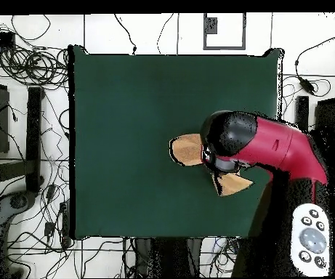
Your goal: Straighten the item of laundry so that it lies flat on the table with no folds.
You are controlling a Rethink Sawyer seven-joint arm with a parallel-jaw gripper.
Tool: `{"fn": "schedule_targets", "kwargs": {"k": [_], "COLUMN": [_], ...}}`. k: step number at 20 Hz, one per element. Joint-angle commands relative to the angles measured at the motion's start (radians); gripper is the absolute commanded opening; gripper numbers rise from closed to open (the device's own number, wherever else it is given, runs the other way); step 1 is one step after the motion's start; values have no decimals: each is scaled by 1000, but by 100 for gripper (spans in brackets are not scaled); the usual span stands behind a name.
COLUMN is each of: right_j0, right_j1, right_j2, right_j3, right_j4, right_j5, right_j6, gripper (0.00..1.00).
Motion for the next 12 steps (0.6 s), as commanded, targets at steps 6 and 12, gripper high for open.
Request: {"fn": "schedule_targets", "kwargs": {"k": [6, 12], "right_j0": [-186, -202], "right_j1": [-128, -145], "right_j2": [231, 260], "right_j3": [316, 325], "right_j4": [35, 6], "right_j5": [-388, -380], "right_j6": [-126, -98], "gripper": [0, 0]}}
